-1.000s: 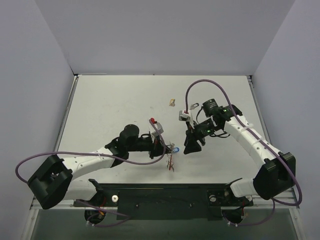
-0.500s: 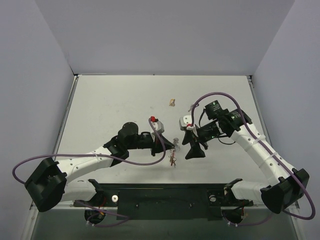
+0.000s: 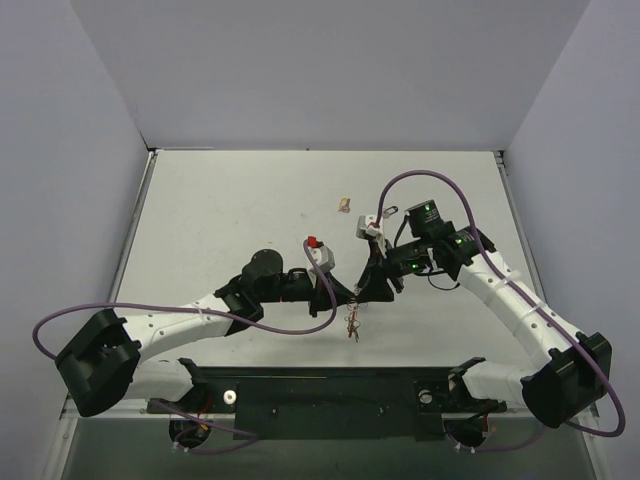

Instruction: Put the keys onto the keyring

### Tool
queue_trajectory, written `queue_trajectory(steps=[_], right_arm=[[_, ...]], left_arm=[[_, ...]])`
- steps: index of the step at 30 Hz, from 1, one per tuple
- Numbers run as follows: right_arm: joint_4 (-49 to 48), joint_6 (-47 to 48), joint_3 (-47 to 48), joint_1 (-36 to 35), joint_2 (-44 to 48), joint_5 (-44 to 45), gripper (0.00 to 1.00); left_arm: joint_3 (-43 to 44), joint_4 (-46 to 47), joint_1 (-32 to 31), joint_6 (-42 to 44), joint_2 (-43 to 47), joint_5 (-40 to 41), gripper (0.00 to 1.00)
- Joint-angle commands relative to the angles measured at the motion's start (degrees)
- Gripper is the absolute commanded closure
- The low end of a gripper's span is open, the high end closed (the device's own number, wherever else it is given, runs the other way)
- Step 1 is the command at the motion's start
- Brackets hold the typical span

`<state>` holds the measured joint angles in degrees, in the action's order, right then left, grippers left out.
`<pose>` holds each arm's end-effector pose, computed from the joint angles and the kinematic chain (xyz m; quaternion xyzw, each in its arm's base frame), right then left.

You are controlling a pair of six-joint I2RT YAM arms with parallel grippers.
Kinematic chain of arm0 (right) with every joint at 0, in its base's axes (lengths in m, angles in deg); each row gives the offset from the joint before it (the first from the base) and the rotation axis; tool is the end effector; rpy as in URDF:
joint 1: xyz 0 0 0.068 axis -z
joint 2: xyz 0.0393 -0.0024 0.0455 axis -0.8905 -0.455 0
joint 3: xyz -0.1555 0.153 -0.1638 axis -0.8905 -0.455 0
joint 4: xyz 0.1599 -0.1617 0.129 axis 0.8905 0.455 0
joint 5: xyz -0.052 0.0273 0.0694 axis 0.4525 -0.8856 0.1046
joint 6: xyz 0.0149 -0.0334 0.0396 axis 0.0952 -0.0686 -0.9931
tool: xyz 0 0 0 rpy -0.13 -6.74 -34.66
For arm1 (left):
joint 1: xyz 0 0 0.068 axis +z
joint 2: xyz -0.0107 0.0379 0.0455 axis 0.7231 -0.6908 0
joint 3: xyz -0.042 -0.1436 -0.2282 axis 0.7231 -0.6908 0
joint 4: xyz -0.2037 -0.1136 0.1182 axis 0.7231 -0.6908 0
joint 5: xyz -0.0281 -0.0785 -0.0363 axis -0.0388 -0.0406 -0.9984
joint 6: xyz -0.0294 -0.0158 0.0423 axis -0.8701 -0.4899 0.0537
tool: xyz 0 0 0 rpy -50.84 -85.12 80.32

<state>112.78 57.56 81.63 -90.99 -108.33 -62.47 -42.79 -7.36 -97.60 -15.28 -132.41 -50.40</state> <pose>0.2046 0.1437 0.3159 -0.5554 0.6055 0.4510 0.3486 0.1574 -0.2279 0.2560 0.4185 0.6056 -0.5205 0.4325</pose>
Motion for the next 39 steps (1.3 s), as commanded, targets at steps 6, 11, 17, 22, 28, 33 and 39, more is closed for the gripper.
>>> queue_trajectory(steps=[6, 11, 17, 22, 28, 33, 39], right_arm=[[-4.95, -5.28, -2.61, 2.3, 1.77, -5.9, 0.64], [-6.27, -6.16, -4.11, 2.3, 1.68, -5.38, 0.72], [-6.09, -5.2, -4.55, 1.69, 1.42, -4.68, 0.78], [-5.04, -3.62, -4.2, 1.07, 0.37, -4.15, 0.82], [-2.84, -0.89, -3.93, 0.02, 0.01, -3.18, 0.86], [-1.44, 0.78, -3.32, -0.07, -0.43, -3.18, 0.94], [-0.38, 2.36, -3.49, -0.25, -0.51, -2.57, 0.87]], left_arm=[[-0.99, 6.13, -0.22, -0.84, 0.11, 0.54, 1.0], [-1.25, 6.83, -0.22, -1.11, 0.02, 0.71, 1.0], [-1.34, 7.1, -0.22, -1.55, -0.24, 0.71, 1.0], [-1.43, 7.36, -0.22, -1.99, -0.33, 0.54, 1.0], [-1.86, 8.15, -0.13, -2.69, -0.24, 0.8, 1.0], [-2.3, 9.03, -0.04, -3.48, -0.33, 0.8, 1.0], [-2.66, 9.91, 0.22, -4.36, -0.5, 0.71, 1.0]])
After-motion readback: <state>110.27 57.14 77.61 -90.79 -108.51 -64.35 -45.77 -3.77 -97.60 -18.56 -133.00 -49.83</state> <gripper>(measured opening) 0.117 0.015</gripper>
